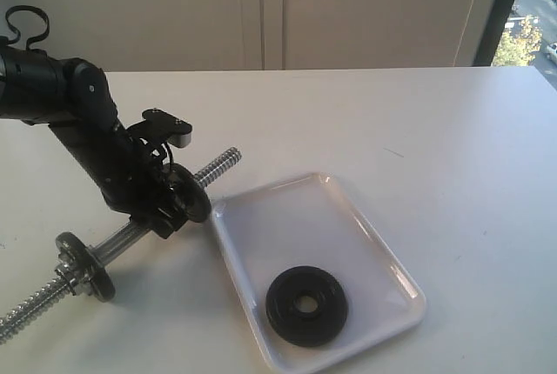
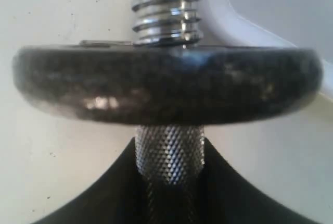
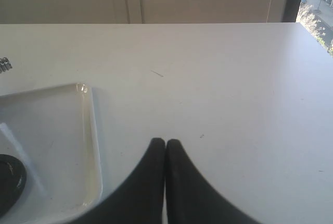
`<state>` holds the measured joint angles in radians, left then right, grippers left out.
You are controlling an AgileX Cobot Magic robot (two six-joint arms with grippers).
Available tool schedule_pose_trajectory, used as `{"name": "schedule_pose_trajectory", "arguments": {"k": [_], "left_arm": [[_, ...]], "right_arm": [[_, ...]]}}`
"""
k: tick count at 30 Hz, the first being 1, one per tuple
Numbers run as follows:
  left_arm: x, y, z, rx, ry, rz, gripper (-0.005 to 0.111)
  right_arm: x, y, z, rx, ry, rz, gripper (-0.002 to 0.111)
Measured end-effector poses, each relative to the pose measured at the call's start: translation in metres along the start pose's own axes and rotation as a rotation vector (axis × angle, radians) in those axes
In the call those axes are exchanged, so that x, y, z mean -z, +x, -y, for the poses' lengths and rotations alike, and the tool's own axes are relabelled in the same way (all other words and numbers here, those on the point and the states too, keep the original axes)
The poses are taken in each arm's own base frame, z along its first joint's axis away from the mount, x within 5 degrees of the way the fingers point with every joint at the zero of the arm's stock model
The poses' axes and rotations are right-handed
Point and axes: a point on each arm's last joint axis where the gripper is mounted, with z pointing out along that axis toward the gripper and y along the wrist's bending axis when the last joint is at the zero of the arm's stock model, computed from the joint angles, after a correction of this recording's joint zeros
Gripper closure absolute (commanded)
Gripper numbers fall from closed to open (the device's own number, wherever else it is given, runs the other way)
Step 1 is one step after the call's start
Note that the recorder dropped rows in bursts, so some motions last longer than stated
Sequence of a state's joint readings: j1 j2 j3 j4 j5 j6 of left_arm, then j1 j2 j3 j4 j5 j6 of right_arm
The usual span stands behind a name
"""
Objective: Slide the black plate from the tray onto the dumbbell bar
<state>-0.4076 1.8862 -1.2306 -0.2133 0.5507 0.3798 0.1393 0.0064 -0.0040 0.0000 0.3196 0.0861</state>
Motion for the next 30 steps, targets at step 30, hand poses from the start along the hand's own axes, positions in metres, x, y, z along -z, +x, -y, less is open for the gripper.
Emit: {"name": "schedule_pose_trajectory", "arguments": {"k": [30], "left_arm": [[0.025, 0.007, 0.008, 0.000, 0.013, -0.021, 0.107]], "right_arm": [[0.000, 0.000, 0.002, 0.198, 0.020, 0.000, 0.108]]}}
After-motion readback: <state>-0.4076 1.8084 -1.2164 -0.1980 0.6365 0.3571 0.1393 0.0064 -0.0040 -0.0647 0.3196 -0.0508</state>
